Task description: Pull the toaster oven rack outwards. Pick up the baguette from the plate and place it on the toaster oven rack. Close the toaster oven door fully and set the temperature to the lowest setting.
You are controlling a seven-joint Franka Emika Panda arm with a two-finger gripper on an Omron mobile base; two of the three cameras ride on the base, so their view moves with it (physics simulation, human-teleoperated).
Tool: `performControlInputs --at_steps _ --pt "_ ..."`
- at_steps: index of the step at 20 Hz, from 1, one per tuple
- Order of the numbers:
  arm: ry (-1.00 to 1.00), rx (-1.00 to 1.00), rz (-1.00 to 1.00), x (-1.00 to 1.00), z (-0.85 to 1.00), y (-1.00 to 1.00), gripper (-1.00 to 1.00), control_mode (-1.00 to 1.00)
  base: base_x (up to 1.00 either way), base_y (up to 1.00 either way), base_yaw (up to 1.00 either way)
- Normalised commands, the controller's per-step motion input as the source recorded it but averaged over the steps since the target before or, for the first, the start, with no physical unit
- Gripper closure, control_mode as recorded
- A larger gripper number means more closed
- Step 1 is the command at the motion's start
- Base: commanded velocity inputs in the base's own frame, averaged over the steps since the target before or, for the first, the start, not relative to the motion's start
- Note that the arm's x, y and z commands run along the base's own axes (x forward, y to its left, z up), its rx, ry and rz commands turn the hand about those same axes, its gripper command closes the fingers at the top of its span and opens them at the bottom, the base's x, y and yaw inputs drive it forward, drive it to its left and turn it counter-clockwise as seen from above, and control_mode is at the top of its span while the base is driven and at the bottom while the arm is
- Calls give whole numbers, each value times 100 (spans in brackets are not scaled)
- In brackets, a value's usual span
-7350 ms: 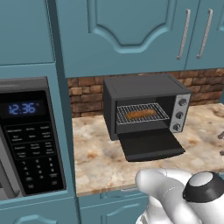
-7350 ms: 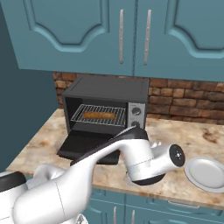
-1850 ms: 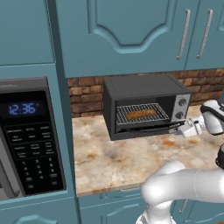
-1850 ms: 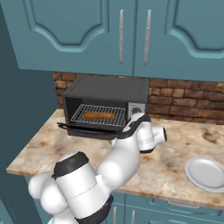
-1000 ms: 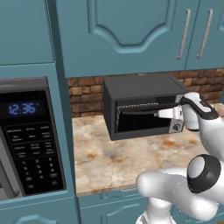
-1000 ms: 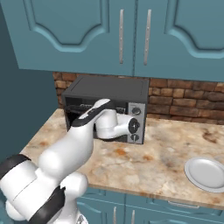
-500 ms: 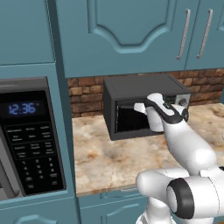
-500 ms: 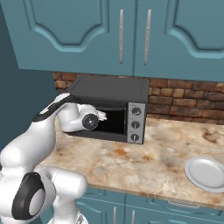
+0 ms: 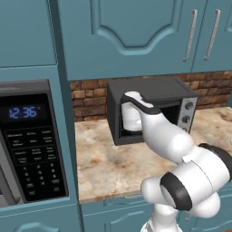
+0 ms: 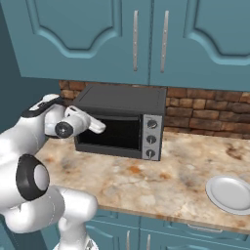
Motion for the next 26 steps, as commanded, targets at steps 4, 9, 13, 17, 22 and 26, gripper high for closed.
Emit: performControlInputs --at_steps 4,9,13,17,22,26 --pt "13 0 -31 0 81 8 -100 -100 0 0 0" --pt "31 0 -21 0 100 16 -100 -100 0 0 0" --pt "43 -3 -15 0 100 26 -100 -100 0 0 0" --pt "44 -6 -15 0 100 29 -100 -100 0 0 0" --pt "48 -10 -16 0 100 35 -100 -100 0 0 0" --pt "48 -15 -19 1 100 42 -100 -100 0 0 0"
